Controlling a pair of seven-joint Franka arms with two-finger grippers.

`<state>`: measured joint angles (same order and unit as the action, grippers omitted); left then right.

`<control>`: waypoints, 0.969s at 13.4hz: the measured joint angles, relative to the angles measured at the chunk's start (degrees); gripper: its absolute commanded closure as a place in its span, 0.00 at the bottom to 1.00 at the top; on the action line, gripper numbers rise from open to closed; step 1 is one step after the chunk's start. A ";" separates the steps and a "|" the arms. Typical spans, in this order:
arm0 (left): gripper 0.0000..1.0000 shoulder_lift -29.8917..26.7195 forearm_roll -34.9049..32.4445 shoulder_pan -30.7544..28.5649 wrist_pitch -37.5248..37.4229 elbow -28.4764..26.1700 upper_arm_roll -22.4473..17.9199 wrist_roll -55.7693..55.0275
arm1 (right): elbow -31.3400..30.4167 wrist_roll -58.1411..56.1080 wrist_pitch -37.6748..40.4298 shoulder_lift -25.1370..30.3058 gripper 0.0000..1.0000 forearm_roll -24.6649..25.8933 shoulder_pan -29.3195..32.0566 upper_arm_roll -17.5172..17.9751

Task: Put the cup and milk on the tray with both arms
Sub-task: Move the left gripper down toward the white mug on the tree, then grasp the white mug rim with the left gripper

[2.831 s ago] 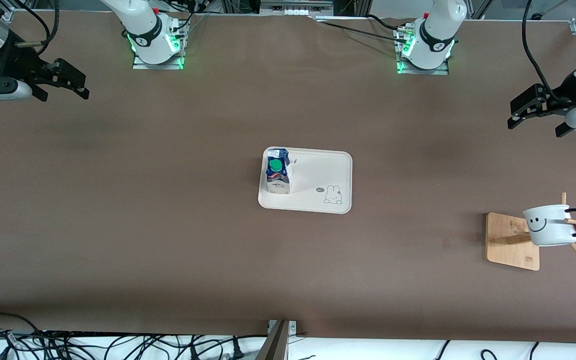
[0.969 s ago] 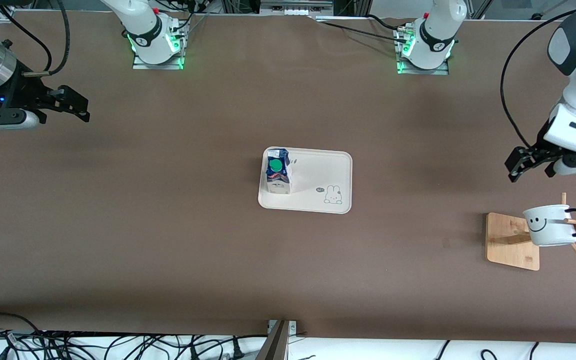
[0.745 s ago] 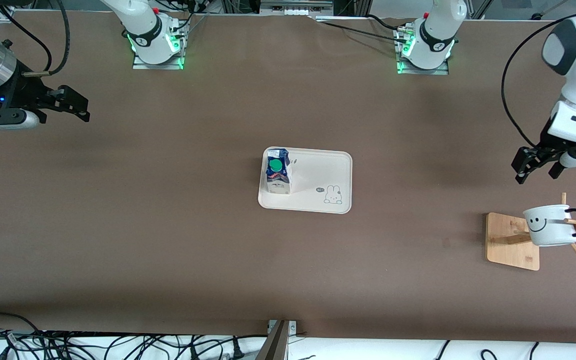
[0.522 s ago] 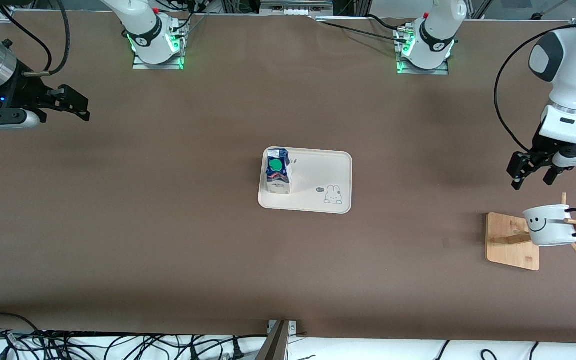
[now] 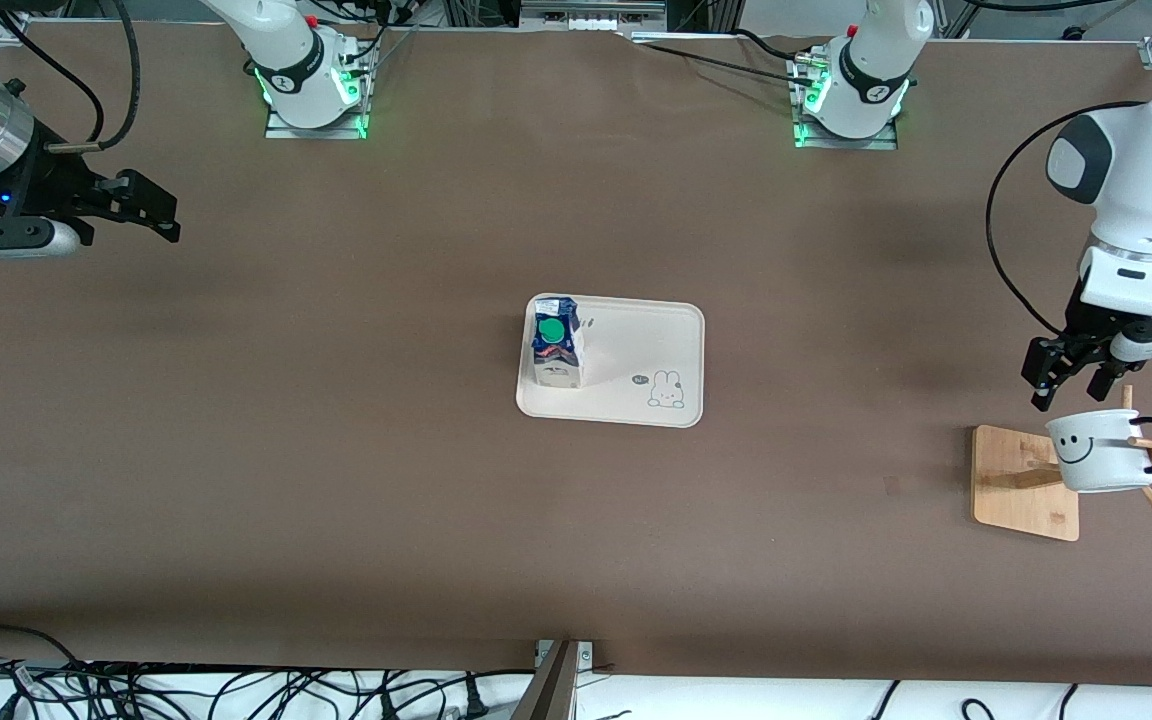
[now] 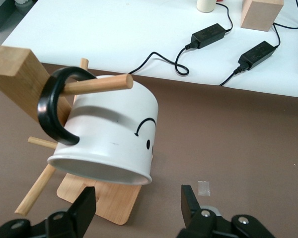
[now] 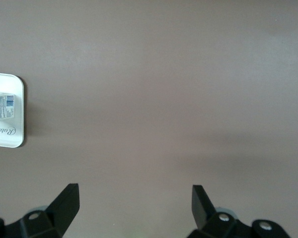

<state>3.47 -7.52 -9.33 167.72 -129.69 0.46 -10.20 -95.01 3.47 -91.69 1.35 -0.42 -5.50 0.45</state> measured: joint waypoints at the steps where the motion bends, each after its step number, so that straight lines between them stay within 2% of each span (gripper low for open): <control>1: 0.33 0.57 0.75 -0.06 0.01 0.61 0.00 -0.01 | 0.00 0.00 0.00 0.00 0.00 0.00 0.00 0.00; 5: 0.41 3.75 1.49 -0.11 0.01 4.17 0.02 -0.19 | 0.00 0.00 0.01 0.00 0.00 0.00 0.00 0.00; 6: 0.49 4.50 1.79 -0.11 0.01 4.81 0.05 -0.33 | 0.00 0.00 0.01 0.00 0.00 0.00 0.00 0.00; 9: 0.88 5.92 3.40 -0.11 0.10 6.09 0.08 -0.36 | 0.00 0.00 0.01 0.00 0.00 0.00 0.00 0.00; 11: 1.00 6.07 3.57 -0.09 0.10 6.35 0.37 -0.36 | 0.00 0.00 0.01 0.00 0.00 0.00 0.00 0.00; 13: 1.00 6.07 3.58 0.02 0.10 6.43 0.81 -0.36 | 0.00 0.00 0.01 0.00 0.00 0.00 0.00 0.00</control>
<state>9.54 -3.94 -9.31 167.81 -123.27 1.27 -10.56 -95.01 3.47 -91.68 1.35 -0.42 -5.50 0.45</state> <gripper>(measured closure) 0.916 0.000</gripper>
